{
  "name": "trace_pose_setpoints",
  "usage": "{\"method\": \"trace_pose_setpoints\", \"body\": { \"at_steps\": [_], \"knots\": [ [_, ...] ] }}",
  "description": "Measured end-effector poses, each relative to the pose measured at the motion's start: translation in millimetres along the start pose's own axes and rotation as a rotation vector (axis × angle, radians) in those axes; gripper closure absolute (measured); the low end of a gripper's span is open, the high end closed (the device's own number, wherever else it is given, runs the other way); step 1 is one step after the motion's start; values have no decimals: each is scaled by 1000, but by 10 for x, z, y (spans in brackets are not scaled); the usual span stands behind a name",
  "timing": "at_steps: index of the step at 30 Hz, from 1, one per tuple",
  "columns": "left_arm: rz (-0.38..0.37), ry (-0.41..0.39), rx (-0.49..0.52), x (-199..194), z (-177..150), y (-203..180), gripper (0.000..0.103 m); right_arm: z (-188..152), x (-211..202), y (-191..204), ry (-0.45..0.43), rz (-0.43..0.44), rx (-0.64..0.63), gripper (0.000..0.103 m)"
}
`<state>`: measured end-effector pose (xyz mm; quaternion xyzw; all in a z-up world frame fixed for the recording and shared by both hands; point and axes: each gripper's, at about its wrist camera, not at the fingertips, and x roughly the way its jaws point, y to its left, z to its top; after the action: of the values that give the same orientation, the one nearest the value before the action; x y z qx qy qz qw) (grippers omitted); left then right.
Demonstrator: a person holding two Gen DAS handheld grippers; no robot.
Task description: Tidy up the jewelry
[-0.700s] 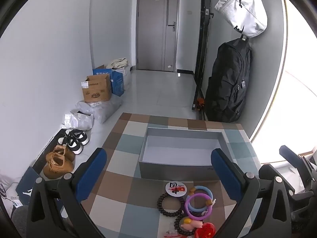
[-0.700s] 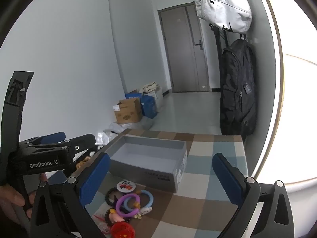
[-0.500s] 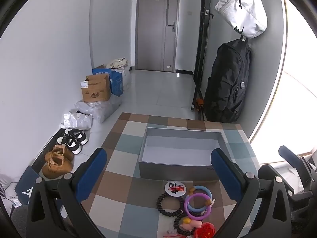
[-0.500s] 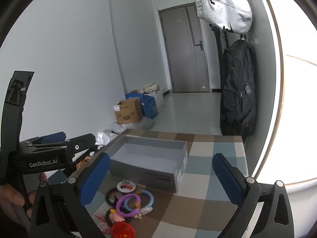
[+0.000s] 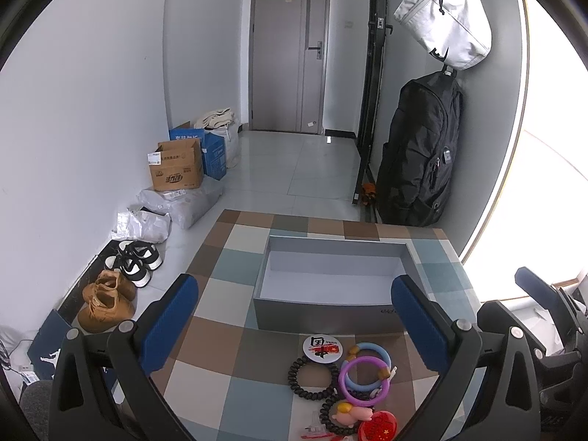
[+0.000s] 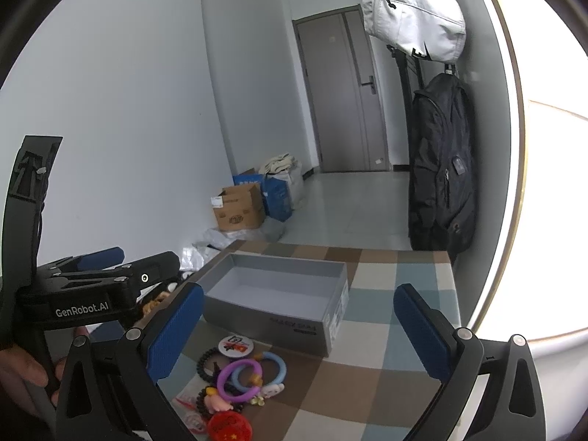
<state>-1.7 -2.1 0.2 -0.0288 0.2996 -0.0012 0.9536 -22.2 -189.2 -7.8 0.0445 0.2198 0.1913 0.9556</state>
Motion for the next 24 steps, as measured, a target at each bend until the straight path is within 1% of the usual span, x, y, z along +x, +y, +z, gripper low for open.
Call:
{"method": "trace_pose_setpoints", "body": {
  "at_steps": [24],
  "knots": [
    [1, 9, 8, 7, -28, -20, 1, -29, 24, -22, 20, -1, 9, 0]
  ]
}}
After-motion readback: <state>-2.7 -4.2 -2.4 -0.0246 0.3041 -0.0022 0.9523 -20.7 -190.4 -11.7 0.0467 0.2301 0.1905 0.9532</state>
